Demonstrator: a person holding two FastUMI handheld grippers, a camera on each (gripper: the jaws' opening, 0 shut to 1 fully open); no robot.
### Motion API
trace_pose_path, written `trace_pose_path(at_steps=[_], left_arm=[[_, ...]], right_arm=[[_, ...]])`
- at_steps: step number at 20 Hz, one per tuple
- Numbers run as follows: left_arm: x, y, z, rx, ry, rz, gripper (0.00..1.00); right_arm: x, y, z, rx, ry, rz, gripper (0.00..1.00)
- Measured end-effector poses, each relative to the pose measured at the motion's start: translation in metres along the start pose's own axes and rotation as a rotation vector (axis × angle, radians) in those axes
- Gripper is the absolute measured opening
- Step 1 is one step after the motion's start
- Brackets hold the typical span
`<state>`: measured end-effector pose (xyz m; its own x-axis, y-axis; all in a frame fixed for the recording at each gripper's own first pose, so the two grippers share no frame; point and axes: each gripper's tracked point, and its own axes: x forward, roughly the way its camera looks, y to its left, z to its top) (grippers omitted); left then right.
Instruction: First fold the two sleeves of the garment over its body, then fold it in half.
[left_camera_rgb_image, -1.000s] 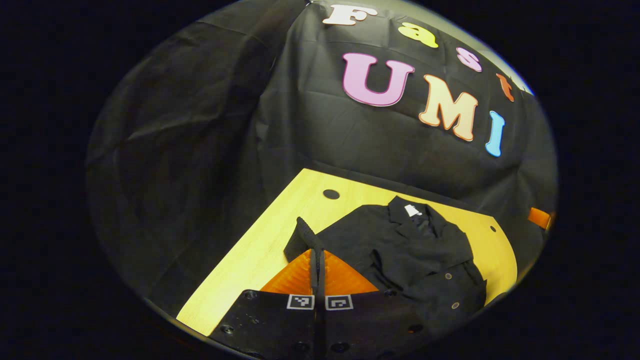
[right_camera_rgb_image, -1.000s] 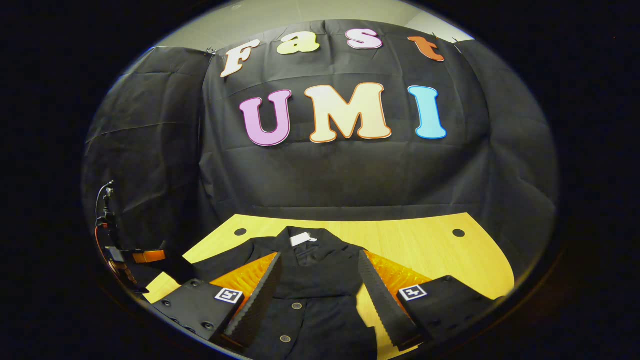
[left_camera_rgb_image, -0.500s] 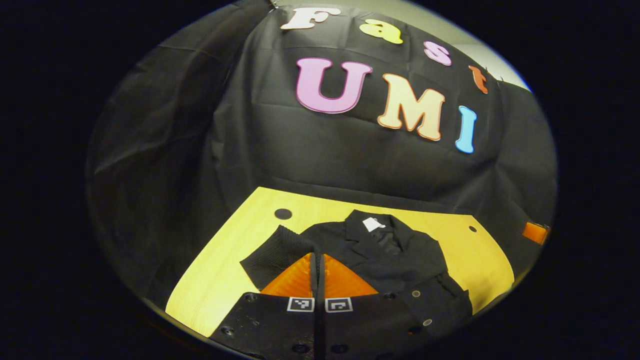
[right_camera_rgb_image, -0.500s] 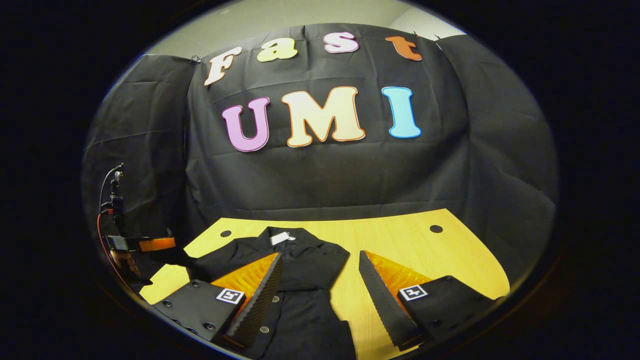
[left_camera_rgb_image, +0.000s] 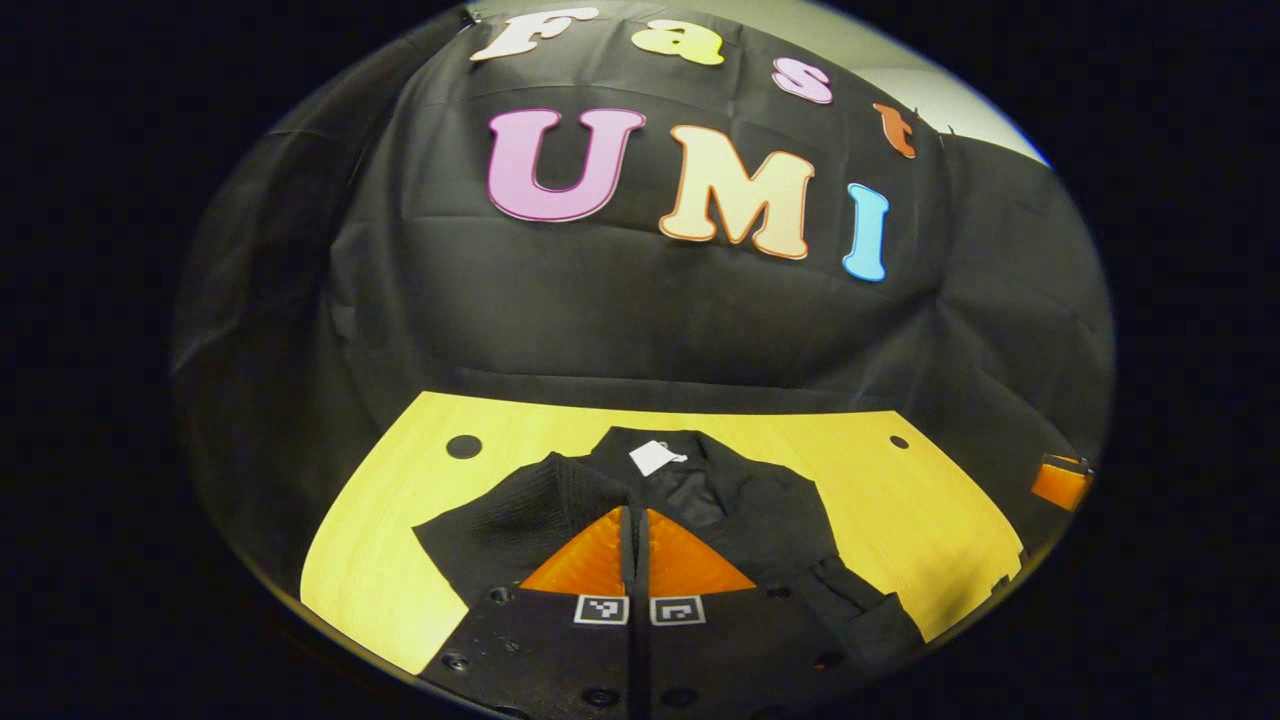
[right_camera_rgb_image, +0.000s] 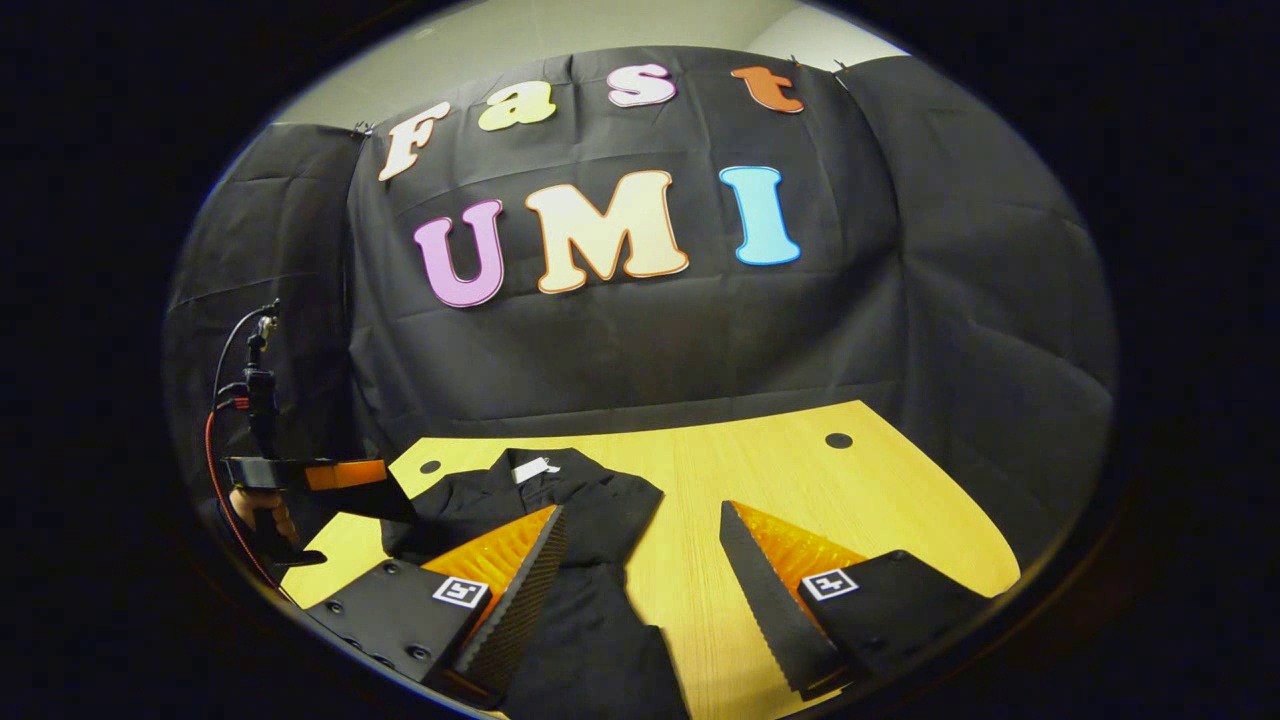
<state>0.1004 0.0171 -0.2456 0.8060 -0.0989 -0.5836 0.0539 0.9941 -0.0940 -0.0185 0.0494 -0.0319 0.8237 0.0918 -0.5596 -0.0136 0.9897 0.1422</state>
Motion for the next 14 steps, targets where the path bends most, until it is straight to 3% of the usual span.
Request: trace_pose_path(at_steps=[14], left_arm=[[0.061, -0.117, 0.000, 0.064, 0.045, -0.151, 0.00]], right_arm=[[-0.028, -0.064, -0.021, 0.056, 0.028, -0.080, 0.97]])
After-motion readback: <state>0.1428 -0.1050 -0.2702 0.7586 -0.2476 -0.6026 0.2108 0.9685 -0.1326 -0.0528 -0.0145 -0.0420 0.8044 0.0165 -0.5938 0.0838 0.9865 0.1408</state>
